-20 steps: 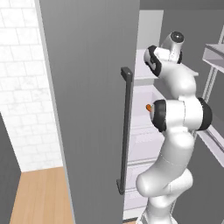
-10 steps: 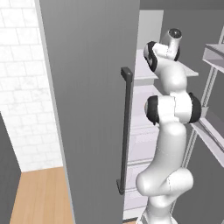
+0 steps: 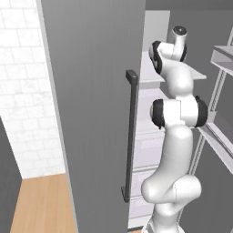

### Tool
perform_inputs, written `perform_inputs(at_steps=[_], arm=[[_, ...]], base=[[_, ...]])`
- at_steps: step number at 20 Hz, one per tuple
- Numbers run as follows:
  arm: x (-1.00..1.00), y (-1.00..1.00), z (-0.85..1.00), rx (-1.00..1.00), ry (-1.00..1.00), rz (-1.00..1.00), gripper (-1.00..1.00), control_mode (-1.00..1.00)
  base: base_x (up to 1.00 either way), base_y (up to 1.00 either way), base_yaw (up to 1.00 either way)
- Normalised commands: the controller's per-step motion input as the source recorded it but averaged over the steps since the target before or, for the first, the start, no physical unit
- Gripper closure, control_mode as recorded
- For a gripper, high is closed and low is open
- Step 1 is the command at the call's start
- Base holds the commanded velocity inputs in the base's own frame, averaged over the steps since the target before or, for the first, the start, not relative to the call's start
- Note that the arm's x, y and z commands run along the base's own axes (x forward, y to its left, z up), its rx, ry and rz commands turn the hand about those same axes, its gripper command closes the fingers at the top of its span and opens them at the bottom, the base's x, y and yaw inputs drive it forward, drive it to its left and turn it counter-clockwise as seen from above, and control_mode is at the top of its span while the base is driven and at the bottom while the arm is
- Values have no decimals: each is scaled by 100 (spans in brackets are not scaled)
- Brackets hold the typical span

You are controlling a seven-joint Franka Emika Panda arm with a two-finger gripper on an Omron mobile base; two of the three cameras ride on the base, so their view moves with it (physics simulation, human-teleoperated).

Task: Place one lemon wedge and one chicken drumstick in each tupperware on the nearby counter, to pack two identical lunches.

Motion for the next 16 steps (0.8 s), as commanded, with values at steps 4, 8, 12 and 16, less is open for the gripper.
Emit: perform_inputs(at_steps=[4,8,12,16], arm=[[0,0,-63,-8,0,0,100,-100],[0,0,-82,-10,3,0,100,-100],[0,-3,-22,-4,-2,0,100,-100],[-31,2,-16,-1,-2,1,100,-100]], base=[[0,0,0],[0,0,0],[0,0,0],[0,0,0]])
